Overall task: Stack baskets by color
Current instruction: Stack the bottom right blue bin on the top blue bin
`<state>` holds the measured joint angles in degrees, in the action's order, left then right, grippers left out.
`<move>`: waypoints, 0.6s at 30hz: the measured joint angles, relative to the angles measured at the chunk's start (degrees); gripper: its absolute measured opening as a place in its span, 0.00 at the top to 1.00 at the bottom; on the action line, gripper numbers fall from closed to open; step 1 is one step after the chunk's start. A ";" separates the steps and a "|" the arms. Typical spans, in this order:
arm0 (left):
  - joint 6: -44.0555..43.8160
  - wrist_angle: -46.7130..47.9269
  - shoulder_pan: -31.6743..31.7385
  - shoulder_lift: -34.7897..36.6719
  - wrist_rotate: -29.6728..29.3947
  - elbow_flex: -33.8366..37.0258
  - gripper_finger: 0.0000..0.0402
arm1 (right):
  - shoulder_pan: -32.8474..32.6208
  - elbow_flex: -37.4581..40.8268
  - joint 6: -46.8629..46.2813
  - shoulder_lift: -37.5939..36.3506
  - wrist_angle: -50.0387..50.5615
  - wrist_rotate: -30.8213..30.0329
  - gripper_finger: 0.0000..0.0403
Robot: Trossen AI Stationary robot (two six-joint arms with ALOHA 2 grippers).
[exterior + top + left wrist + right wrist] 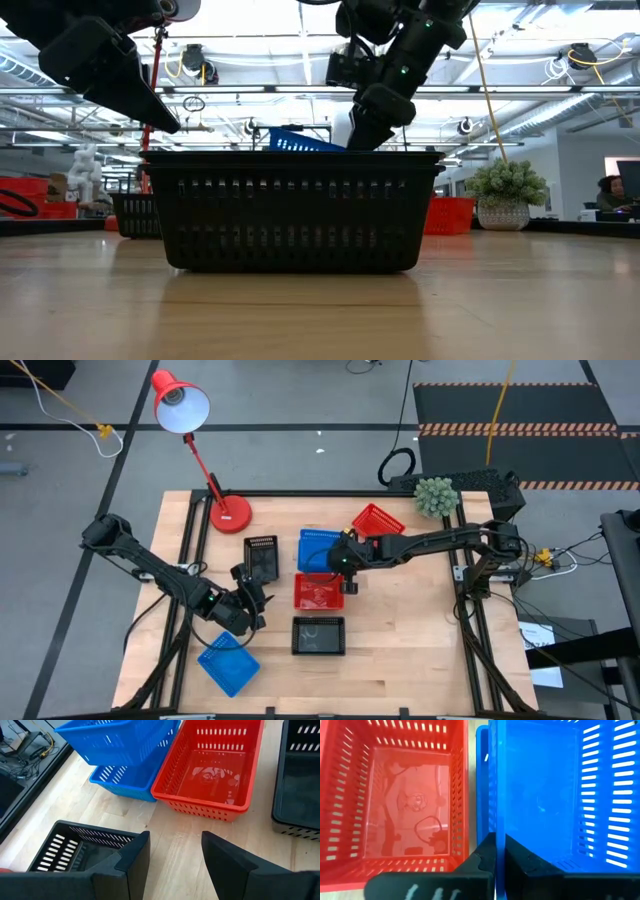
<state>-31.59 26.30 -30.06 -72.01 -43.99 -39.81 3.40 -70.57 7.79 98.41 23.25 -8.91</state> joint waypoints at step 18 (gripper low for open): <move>-0.07 0.00 0.00 0.00 0.00 0.00 0.55 | 0.00 0.00 -0.20 0.00 -0.10 -1.55 0.82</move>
<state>-31.66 26.30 -30.06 -72.01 -43.99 -39.81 3.40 -70.57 7.59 98.41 23.15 -10.46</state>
